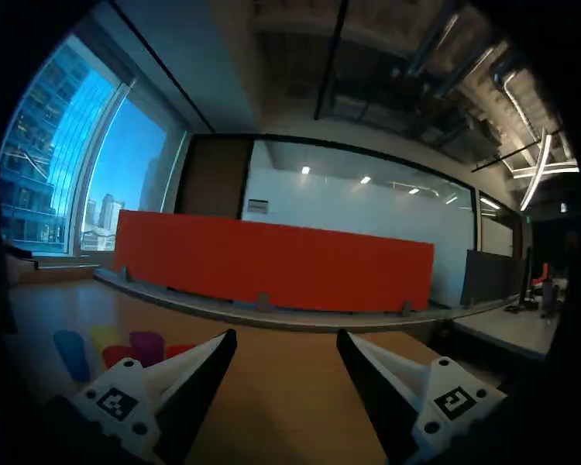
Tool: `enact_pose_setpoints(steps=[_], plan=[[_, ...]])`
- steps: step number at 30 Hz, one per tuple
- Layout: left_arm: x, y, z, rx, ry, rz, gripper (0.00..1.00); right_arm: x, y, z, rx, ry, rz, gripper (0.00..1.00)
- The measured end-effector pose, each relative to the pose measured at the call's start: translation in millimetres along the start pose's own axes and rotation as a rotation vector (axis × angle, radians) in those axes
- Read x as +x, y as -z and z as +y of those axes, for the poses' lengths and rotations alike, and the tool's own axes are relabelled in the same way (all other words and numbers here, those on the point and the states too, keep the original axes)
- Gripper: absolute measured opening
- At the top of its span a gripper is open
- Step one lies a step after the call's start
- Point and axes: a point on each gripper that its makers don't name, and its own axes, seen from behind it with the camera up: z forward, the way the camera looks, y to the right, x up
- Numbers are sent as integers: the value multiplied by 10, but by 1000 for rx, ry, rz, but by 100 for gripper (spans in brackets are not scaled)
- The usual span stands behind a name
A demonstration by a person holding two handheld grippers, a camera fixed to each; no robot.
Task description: Pour water
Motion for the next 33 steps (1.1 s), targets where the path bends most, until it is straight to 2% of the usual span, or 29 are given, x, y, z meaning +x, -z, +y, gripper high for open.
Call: enact_pose_setpoints(steps=[3,9,18,24,33], plan=[[11,22,37,3,10,20,93,10,33,43,-14,-16,3,100],[-59,33,30,23,35,28,94,16,100,101,-29,-27,5,100],[-207,4,133,27,18,36,94,-40,162,87,-35,-33,-13,100],[-323,-26,200,20,29,32,93,-88,162,76,-40,-31,-27,100],[-461,-65,164,20,57,31,93,-101,165,93,-45,-38,-39,100]])
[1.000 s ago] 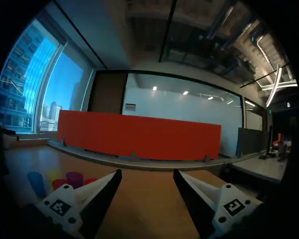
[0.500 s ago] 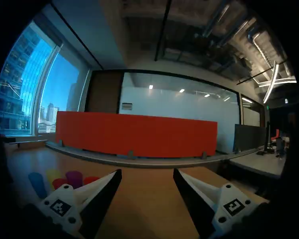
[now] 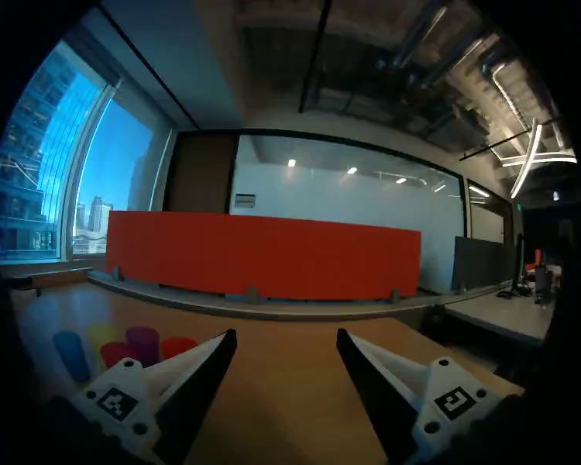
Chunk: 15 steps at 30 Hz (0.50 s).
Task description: Pour water
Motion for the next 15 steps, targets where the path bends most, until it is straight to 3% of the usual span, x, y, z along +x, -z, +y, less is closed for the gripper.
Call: enact_pose_setpoints(steps=[6,15], plan=[[-49,-26,-51,3,23,-5,93,31,4,34,-5,-12,0,100],[-120,-56,-46,0,17,-21,93,61,-4,73,-15,-7,-2,100]])
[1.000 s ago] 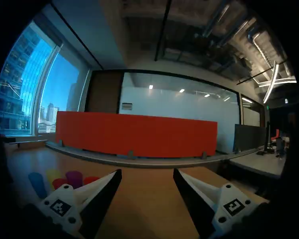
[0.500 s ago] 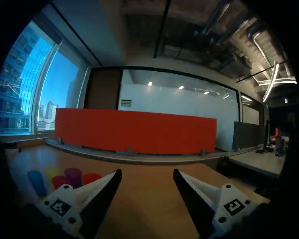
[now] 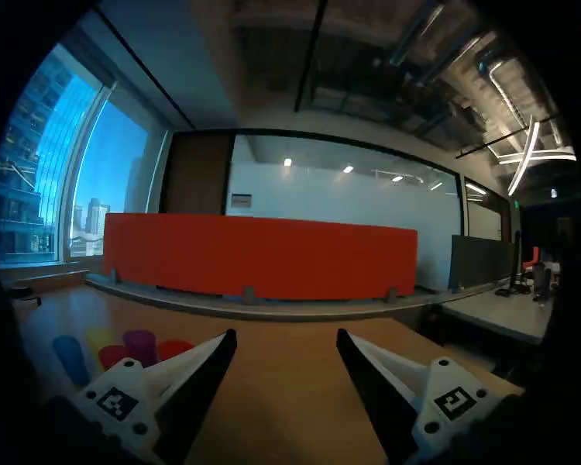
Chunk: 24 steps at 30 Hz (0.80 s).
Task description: Pour water
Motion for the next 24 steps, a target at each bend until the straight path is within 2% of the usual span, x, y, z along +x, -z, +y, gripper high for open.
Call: enact_pose_setpoints(steps=[24], plan=[[-5,9,-5,-2,-5,-2,94,5,33,78,-7,-13,8,100]])
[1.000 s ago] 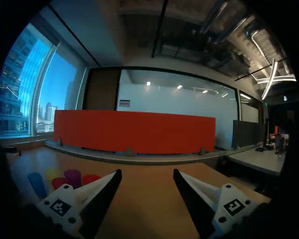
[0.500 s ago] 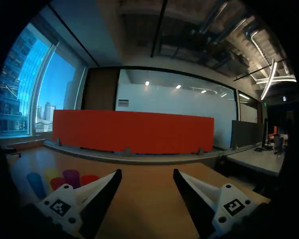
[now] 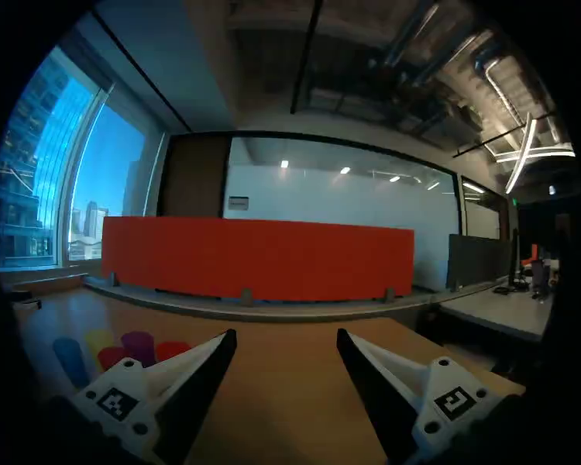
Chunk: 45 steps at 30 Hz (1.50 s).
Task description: Pour water
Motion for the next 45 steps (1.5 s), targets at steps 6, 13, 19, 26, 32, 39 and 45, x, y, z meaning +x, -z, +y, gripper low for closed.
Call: enact_pose_setpoints(steps=[6,13,19,26,32,39,45], plan=[[5,-2,1,0,0,0,94,9,-27,-29,13,0,10,100],[2,1,8,0,0,0,94,-29,-78,-72,31,3,29,100],[2,1,9,0,0,0,94,-96,-132,-106,38,-6,42,100],[4,2,8,0,0,-1,94,-227,-199,-141,54,-65,47,100],[4,6,6,0,0,-1,94,-394,-220,-158,69,-84,30,100],[4,7,7,0,0,-1,94,-536,-223,-168,74,-58,24,100],[4,7,9,0,0,-1,94,-643,-229,-122,65,-46,6,100]])
